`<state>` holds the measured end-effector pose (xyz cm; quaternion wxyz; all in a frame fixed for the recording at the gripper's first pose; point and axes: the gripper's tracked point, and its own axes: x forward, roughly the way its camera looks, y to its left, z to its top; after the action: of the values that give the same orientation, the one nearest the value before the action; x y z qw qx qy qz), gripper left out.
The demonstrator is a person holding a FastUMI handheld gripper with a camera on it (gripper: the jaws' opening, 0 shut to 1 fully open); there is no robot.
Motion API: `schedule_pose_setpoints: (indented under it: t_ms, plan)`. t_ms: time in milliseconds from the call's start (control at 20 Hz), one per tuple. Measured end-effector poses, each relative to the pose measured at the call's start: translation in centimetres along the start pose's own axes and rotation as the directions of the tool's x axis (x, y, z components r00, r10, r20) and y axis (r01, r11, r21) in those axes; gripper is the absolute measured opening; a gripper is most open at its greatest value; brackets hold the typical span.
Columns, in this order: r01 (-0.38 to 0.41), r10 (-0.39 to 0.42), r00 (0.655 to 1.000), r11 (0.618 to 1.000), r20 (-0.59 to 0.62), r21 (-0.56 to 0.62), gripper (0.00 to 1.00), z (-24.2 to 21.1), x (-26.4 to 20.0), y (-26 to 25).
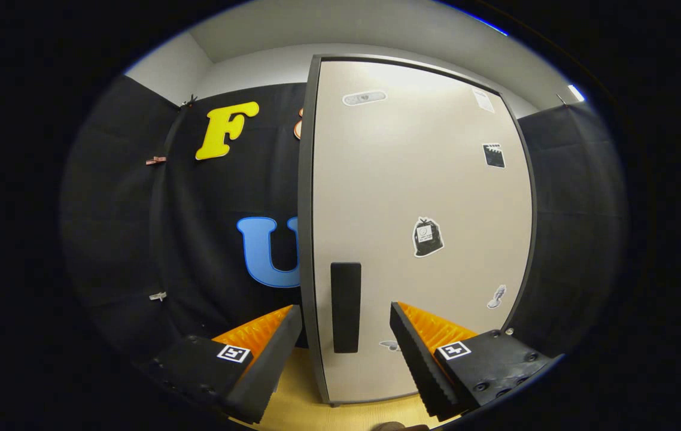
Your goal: Open the shoe cabinet door, grab the shoes and put them into the shoe cabinet, then close the shoe cabinet door.
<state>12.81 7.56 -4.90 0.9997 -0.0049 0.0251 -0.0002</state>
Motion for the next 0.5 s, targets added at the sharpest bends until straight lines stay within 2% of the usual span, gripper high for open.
schedule_pose_setpoints:
  t_ms: [150, 350, 500]
  plan:
    - [0.008, -0.008, 1.0, 1.0, -0.025, 0.001, 0.97, -1.1, 1.9, 0.2]
    - [0.02, -0.02, 0.999, 1.0, -0.041, -0.008, 0.92, -2.2, 3.6, 0.4]
    - [0.026, -0.026, 0.999, 1.0, -0.047, -0.012, 0.75, -2.6, 4.3, 0.4]
